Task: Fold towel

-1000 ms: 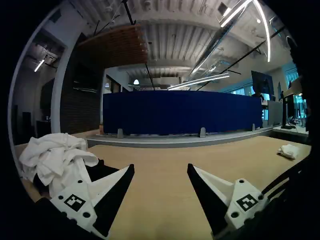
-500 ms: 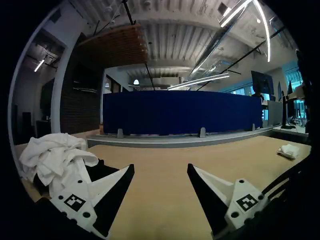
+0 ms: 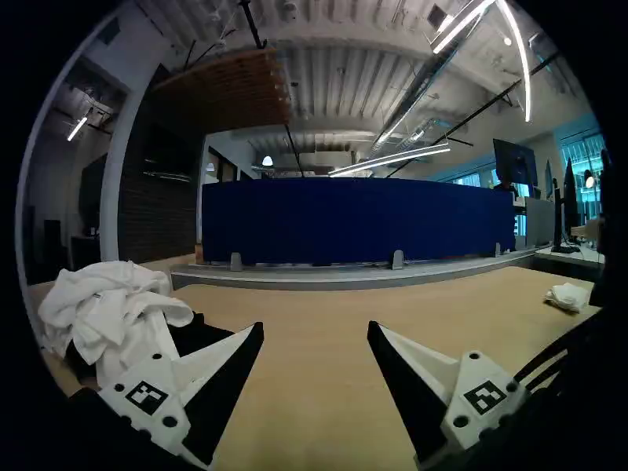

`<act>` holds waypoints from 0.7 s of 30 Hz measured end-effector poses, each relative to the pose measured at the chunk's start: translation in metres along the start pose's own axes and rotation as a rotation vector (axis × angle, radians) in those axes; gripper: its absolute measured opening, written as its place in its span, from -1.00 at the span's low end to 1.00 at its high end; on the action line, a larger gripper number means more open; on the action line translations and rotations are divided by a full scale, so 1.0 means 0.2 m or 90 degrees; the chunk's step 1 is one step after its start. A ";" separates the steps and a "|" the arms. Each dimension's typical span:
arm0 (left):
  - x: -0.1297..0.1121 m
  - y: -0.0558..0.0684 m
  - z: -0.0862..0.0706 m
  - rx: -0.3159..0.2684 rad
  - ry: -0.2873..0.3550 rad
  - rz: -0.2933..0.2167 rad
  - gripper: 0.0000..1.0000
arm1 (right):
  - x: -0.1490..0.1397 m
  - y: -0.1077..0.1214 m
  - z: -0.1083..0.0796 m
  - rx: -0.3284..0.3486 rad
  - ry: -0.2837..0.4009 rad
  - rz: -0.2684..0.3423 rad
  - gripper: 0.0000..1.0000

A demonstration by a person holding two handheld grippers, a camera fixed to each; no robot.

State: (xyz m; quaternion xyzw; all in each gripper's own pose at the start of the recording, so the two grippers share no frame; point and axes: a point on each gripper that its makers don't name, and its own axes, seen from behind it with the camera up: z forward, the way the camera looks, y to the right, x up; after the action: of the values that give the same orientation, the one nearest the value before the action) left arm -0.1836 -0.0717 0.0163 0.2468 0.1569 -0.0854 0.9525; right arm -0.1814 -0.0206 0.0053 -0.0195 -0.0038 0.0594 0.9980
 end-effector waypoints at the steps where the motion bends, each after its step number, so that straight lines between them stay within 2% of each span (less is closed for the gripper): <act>1: 0.00 0.00 0.00 0.000 0.000 0.000 0.96 | -0.03 0.00 0.00 0.001 0.001 0.004 1.00; 9: 0.00 0.00 0.00 0.000 0.000 0.000 0.97 | -0.22 -0.01 0.01 0.010 0.000 0.015 0.99; 21: 0.00 0.00 0.00 0.000 0.000 0.000 0.97 | -0.27 -0.03 0.00 0.009 0.013 0.030 0.99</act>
State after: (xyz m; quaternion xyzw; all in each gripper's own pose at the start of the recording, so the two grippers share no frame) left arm -0.1842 -0.0714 0.0171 0.2468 0.1569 -0.0855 0.9525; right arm -0.2347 -0.0333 0.0061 -0.0129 0.0070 0.0826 0.9965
